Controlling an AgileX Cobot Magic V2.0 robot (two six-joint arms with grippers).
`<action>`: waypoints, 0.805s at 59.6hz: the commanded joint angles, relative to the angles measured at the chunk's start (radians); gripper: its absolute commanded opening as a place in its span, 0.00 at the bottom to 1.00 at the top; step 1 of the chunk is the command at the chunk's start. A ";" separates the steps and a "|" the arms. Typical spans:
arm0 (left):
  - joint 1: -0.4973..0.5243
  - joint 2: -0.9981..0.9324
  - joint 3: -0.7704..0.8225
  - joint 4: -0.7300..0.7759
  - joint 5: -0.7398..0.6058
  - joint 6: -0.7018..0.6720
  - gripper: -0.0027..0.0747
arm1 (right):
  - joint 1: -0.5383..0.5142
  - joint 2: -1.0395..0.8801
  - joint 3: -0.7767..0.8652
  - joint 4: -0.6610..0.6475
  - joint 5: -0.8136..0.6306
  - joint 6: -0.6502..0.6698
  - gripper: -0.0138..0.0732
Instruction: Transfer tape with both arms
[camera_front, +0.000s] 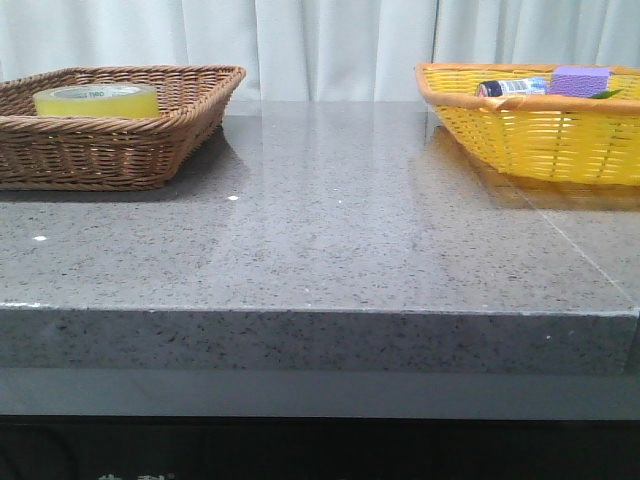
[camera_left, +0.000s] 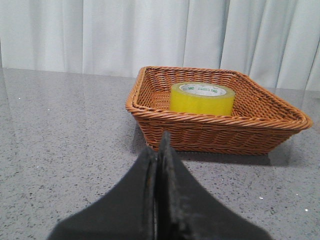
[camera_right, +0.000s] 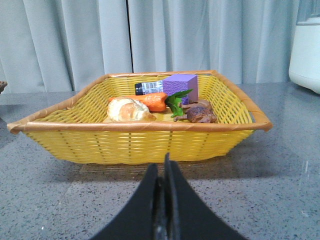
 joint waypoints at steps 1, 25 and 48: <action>-0.002 -0.019 0.040 -0.009 -0.088 0.000 0.01 | -0.007 -0.028 -0.025 -0.028 -0.077 0.007 0.08; -0.002 -0.019 0.040 -0.009 -0.088 0.000 0.01 | -0.007 -0.027 -0.025 -0.005 -0.074 0.009 0.08; -0.002 -0.019 0.040 -0.009 -0.088 0.000 0.01 | -0.007 -0.027 -0.025 -0.005 -0.074 0.009 0.08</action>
